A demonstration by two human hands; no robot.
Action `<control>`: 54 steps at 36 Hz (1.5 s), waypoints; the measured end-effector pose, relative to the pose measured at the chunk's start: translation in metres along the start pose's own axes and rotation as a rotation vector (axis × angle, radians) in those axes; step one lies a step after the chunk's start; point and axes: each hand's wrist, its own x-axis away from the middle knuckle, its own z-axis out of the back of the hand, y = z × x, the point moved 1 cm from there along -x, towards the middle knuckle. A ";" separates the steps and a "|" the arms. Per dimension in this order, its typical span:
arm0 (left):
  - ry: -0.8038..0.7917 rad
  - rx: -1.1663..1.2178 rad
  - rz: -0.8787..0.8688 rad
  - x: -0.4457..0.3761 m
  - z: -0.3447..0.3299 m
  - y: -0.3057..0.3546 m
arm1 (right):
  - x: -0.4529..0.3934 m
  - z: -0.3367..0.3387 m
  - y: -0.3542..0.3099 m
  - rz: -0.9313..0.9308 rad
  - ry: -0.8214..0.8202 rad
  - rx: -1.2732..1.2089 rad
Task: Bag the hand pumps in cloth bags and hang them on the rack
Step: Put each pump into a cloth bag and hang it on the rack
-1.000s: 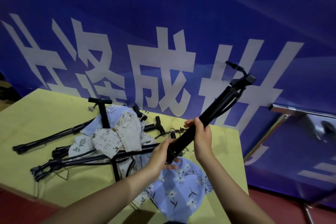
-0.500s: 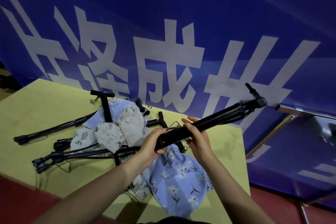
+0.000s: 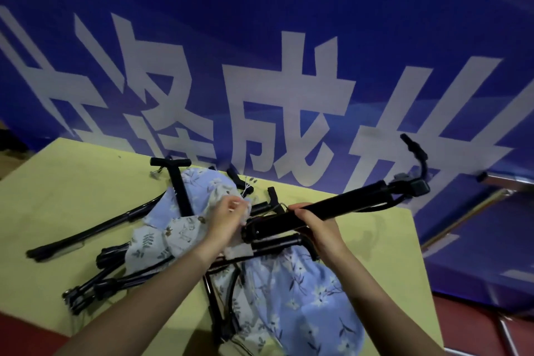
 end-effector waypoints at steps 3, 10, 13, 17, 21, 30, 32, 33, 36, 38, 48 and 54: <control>0.229 -0.144 -0.036 -0.031 0.033 -0.011 | -0.015 -0.010 0.006 -0.015 0.099 -0.039; -0.079 -0.444 0.122 -0.076 0.055 -0.049 | -0.039 -0.020 0.015 -0.061 0.272 -0.028; -0.145 -0.471 0.010 -0.084 0.051 -0.045 | -0.043 -0.023 0.015 -0.057 0.299 -0.002; -0.148 -0.573 -0.013 -0.082 0.048 -0.039 | -0.045 -0.023 0.015 -0.058 0.298 -0.008; -0.132 -0.676 -0.010 -0.069 0.057 -0.036 | -0.041 -0.023 0.014 -0.058 0.268 -0.016; -0.169 -0.007 0.109 -0.023 0.046 0.007 | -0.024 -0.007 0.009 -0.038 0.204 0.000; -0.146 0.120 0.106 -0.013 0.037 0.022 | -0.017 0.001 0.004 -0.025 0.193 -0.010; -0.119 0.136 0.089 -0.006 0.032 0.031 | -0.013 0.005 0.000 -0.021 0.186 -0.033; -0.085 0.245 0.046 0.011 0.021 0.054 | -0.002 0.017 -0.010 -0.016 0.170 -0.078; -0.119 0.298 0.058 0.020 0.013 0.064 | 0.004 0.024 -0.017 0.002 0.148 -0.086; -0.283 0.426 -0.045 0.081 -0.048 0.119 | 0.041 0.063 -0.057 0.148 0.029 -0.024; -0.305 0.580 -0.023 0.106 -0.088 0.143 | 0.058 0.075 -0.063 0.266 -0.070 0.123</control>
